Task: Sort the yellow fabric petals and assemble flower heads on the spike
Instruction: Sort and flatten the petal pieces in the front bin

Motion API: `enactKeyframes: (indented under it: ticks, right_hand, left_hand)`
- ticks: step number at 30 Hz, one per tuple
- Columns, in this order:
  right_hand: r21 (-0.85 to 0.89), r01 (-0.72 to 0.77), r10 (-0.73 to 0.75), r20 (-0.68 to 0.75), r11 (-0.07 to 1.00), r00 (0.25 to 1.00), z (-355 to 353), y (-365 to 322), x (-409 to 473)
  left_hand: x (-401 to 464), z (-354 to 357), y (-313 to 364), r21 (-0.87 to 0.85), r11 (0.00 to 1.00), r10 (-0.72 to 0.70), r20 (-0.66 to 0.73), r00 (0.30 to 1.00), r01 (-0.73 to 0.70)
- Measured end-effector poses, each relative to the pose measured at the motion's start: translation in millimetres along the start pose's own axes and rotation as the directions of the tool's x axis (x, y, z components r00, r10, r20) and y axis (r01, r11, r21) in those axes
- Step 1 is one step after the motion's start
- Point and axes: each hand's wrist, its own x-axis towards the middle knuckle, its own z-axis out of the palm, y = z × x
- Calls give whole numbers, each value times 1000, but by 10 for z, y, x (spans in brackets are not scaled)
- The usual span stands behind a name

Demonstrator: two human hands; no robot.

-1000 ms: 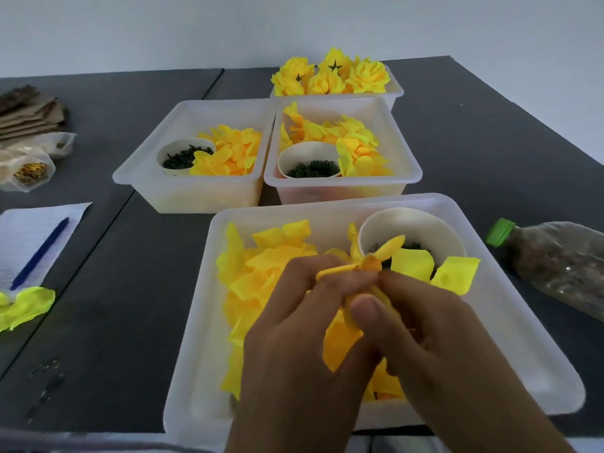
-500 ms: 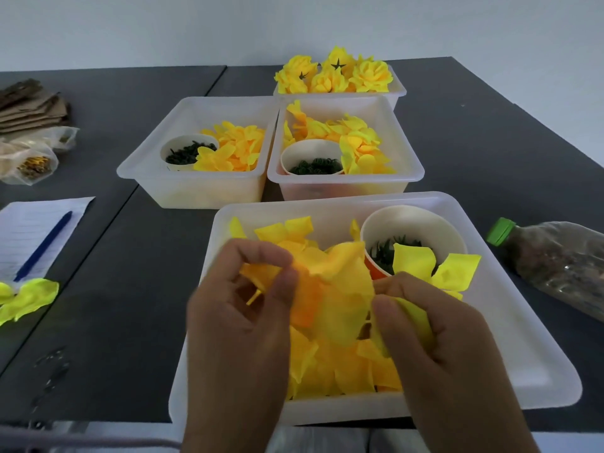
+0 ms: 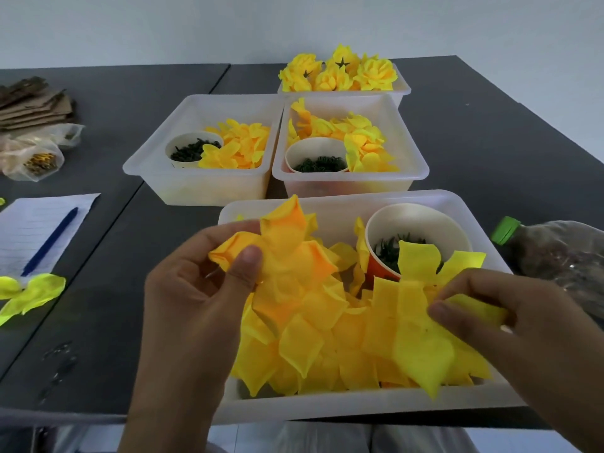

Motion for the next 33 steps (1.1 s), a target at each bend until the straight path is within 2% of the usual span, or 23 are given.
enactKeyframes:
  ticks: [2,4,5,6,7,9,11,13,16,19,33]
  right_hand:
    - [-135,30,-53,-172,990,984,48,3,24]
    - [-202,88,-150,-320,975,936,135,-52,19]
    - [-149,132,-173,-308,980,935,187,-87,8]
    - [-14,145,-144,-235,989,961,238,-134,5]
    - [159,100,-85,-99,982,991,278,-190,8]
    - [435,-61,-37,212,898,977,315,-241,32]
    - [573,-169,-47,342,802,939,289,-231,86]
    - [597,-186,-62,370,780,927,237,-205,140]
    - [510,-133,-101,405,850,909,195,-165,188]
    - [513,-111,-134,417,851,899,183,-164,208]
    - [535,52,-209,238,843,948,331,-159,110]
  left_hand:
    - [-19,46,15,-22,999,-30,23,999,31]
    - [-53,125,30,-41,997,-70,56,996,72]
    - [-68,170,39,-52,994,-92,77,993,96]
    - [-84,207,36,-68,990,-117,100,988,124]
    - [-96,240,24,-85,985,-141,127,982,152]
    - [-107,280,9,-119,972,-177,184,967,201]
    - [-103,289,-2,-129,965,-196,216,957,227]
    - [-96,287,-12,-106,971,-187,214,959,213]
    - [-88,290,-3,-43,983,-166,197,966,177]
    - [-91,305,-10,-5,989,-147,175,974,150]
    - [-92,302,63,60,994,-105,213,972,94]
